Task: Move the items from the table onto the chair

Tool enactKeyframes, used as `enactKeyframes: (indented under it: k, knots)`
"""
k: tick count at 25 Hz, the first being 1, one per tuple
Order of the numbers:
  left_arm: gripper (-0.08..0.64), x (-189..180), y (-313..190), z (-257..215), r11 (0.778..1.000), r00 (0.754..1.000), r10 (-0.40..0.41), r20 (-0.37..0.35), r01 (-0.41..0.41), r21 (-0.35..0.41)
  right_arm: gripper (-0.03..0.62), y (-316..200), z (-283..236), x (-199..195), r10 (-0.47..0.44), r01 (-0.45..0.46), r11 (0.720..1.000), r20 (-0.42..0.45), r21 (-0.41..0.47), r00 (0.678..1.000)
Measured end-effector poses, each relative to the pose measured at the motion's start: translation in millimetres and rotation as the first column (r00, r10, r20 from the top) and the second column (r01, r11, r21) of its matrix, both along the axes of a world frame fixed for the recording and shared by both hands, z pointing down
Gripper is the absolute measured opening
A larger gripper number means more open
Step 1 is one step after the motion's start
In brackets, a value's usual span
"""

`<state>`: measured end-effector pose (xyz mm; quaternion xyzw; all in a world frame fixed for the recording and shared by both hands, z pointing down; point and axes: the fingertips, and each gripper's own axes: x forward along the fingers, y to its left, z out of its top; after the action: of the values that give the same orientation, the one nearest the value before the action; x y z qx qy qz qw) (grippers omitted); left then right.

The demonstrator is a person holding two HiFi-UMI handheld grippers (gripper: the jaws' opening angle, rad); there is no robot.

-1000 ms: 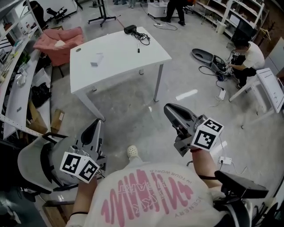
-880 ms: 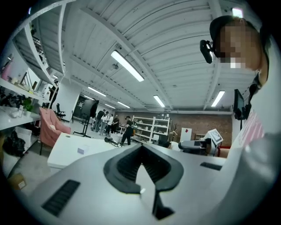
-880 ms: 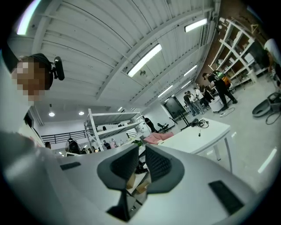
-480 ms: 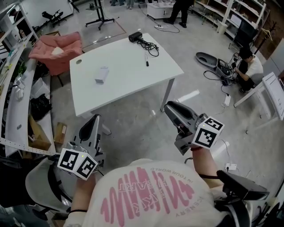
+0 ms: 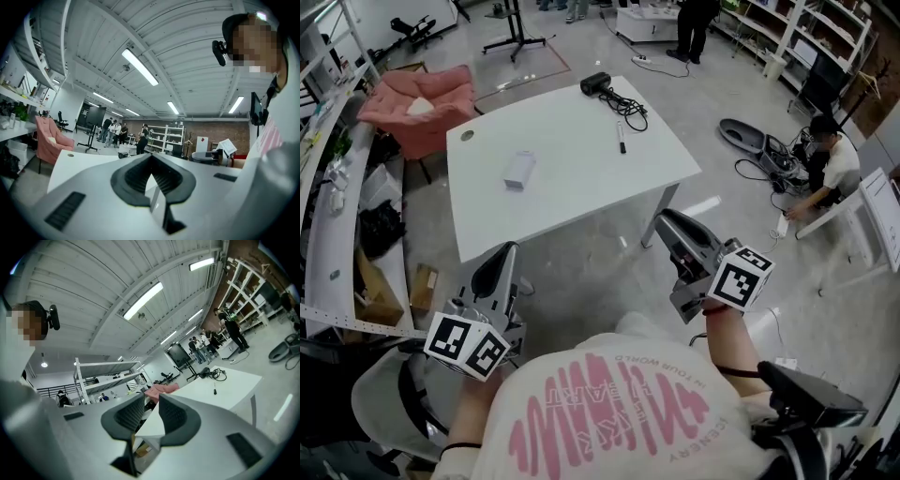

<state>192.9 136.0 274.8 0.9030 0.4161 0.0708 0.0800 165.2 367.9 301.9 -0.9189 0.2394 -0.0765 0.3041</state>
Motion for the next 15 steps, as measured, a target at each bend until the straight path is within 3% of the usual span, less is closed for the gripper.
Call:
enactKeyframes:
  k: [3,8,15]
  knots:
    - [0.009,10.8,3.7,-0.3,1.0,1.0,-0.011,0.012,0.011,-0.02,0.086,21.9,2.0,13.5,0.032,-0.032,0.999,0.004,-0.02,0.999]
    - [0.009,33.0,8.7,6.7,0.998,0.998,-0.06,0.03,0.06,0.015,0.086,57.7,9.7,49.4,0.056,-0.055,0.998,0.026,-0.026,0.998]
    - [0.009,87.4,-5.7,13.6,0.986,0.983,-0.167,0.07,0.166,0.024,0.086,80.8,43.5,144.8,0.061,-0.052,0.996,0.122,-0.075,0.991]
